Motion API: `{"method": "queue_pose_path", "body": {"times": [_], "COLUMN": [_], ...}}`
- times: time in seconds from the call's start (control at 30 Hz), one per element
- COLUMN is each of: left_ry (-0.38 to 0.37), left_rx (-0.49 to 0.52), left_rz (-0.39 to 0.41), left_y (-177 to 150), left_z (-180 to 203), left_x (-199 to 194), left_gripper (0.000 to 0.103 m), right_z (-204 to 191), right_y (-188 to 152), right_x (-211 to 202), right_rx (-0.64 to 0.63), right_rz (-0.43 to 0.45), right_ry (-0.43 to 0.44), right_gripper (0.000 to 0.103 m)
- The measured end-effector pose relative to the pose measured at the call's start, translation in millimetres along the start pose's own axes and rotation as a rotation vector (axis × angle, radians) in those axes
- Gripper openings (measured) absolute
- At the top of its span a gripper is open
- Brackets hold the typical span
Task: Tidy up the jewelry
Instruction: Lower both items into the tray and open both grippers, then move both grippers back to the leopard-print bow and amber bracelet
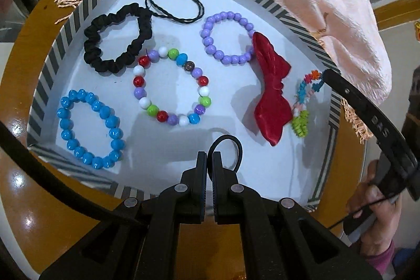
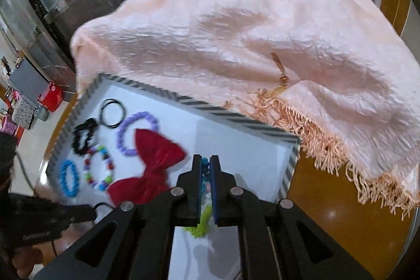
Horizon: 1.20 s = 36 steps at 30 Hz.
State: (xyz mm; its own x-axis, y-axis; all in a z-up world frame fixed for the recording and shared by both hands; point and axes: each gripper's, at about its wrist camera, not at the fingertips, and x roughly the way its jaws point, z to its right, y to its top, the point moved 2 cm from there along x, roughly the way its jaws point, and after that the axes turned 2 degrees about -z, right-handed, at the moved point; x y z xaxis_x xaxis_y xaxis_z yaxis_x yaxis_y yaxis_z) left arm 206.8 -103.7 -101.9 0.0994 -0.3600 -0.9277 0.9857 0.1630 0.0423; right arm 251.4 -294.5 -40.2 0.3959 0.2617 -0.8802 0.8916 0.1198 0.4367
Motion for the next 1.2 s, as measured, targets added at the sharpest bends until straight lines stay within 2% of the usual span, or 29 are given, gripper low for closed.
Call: {"method": "queue_pose_path", "body": {"times": [0.33, 0.4, 0.43, 0.5, 0.6, 0.7, 0.9, 1.2], "left_ry": [0.051, 0.075, 0.085, 0.101, 0.107, 0.119, 0.129, 0.167], "left_rx": [0.017, 0.027, 0.032, 0.036, 0.045, 0.059, 0.071, 0.118], "left_rz": [0.02, 0.029, 0.033, 0.038, 0.052, 0.06, 0.104, 0.167], "left_y": [5.3, 7.3, 7.3, 7.9, 5.4, 0.8, -13.4, -38.7], "left_z": [4.9, 7.9, 8.7, 9.8, 10.0, 8.9, 1.7, -8.7], "left_x": [8.3, 10.6, 11.0, 11.7, 8.4, 1.2, -23.9, -52.4], "left_gripper": [0.003, 0.004, 0.01, 0.018, 0.029, 0.033, 0.034, 0.034], "right_z": [2.5, 2.7, 2.8, 2.2, -1.3, -7.3, -29.5, -48.4], "right_y": [5.2, 3.2, 2.4, -1.0, -5.8, -14.0, -41.2, -91.8], "right_x": [27.8, 27.4, 25.7, 16.0, -0.5, -19.1, -48.7, -80.3], "right_rx": [0.002, 0.003, 0.003, 0.005, 0.019, 0.028, 0.001, 0.02], "right_rz": [-0.006, -0.01, -0.007, 0.015, 0.038, 0.051, 0.065, 0.064], "right_ry": [-0.039, -0.045, -0.048, -0.054, -0.037, -0.013, -0.002, 0.018], "right_gripper": [0.007, 0.02, 0.024, 0.038, 0.04, 0.043, 0.055, 0.058]}}
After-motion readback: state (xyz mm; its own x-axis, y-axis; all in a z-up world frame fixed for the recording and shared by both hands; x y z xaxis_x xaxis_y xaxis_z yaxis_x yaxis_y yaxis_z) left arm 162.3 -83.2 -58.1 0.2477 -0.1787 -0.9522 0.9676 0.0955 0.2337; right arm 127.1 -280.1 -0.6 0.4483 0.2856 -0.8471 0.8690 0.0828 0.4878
